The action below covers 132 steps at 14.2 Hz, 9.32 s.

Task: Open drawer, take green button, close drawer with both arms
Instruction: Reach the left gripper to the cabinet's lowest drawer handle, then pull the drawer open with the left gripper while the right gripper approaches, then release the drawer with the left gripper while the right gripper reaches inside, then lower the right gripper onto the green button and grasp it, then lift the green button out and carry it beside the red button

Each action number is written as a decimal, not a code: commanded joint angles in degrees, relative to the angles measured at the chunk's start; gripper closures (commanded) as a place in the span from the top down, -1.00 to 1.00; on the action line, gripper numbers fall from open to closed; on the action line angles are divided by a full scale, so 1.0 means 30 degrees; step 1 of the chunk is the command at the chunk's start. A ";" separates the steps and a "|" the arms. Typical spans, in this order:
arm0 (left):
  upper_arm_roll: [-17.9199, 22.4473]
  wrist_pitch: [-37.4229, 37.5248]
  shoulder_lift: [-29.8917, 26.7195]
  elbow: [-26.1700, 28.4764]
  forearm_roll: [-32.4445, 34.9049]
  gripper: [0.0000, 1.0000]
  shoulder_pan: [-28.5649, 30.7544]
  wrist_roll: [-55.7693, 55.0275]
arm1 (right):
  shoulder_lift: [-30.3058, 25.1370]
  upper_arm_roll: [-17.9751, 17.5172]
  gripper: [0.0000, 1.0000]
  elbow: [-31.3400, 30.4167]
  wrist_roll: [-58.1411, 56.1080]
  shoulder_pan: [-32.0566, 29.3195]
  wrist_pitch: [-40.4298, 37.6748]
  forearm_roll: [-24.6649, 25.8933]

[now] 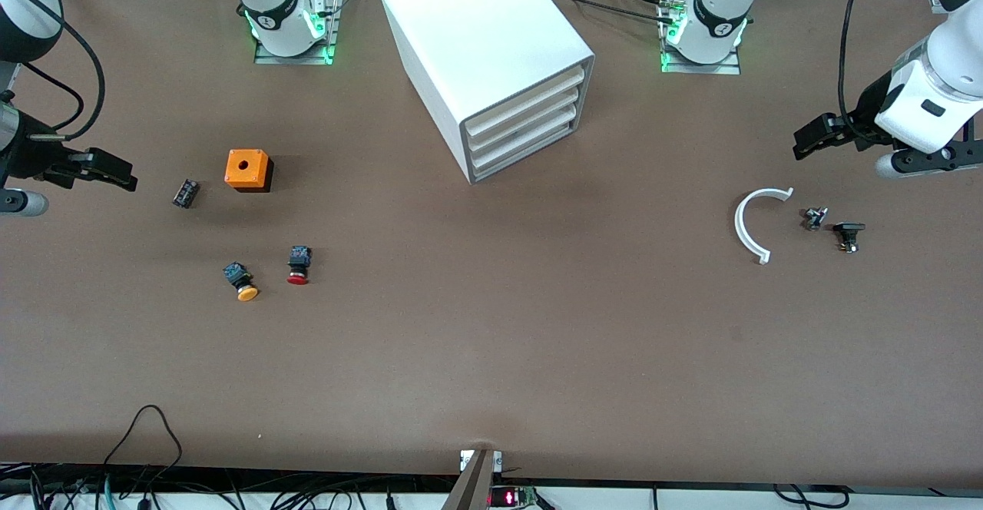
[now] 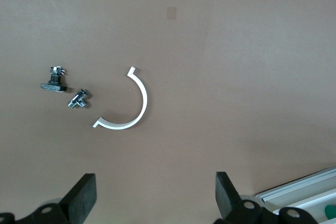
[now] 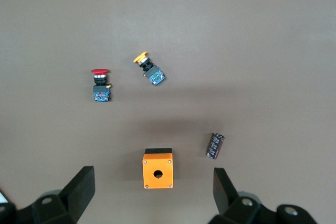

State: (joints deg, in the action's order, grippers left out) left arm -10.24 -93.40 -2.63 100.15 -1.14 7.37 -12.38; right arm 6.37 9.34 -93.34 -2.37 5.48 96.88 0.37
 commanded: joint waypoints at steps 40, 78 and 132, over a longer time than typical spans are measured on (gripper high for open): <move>-0.4318 -0.7273 1.1540 0.7780 -1.7400 0.64 -0.5034 1.3764 | 0.0103 -0.0066 1.00 0.0321 -0.0295 -0.0243 -0.0271 -0.0270; 0.0631 0.0724 -0.0326 0.0221 0.1082 1.00 -0.0728 0.5913 | 1.2052 -0.2643 1.00 0.8759 -0.9169 1.5049 0.6291 -0.1413; 0.0661 0.1636 0.2309 -0.2211 -0.0234 1.00 -0.0522 0.5768 | 1.0153 0.2747 -0.24 -0.0785 -0.0002 1.0831 1.0359 -0.1735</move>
State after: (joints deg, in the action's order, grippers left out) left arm -8.40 -88.63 1.73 95.48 -0.15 5.60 5.13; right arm 39.76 18.15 -89.30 -4.16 37.49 124.90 -4.31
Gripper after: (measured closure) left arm 0.000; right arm 0.590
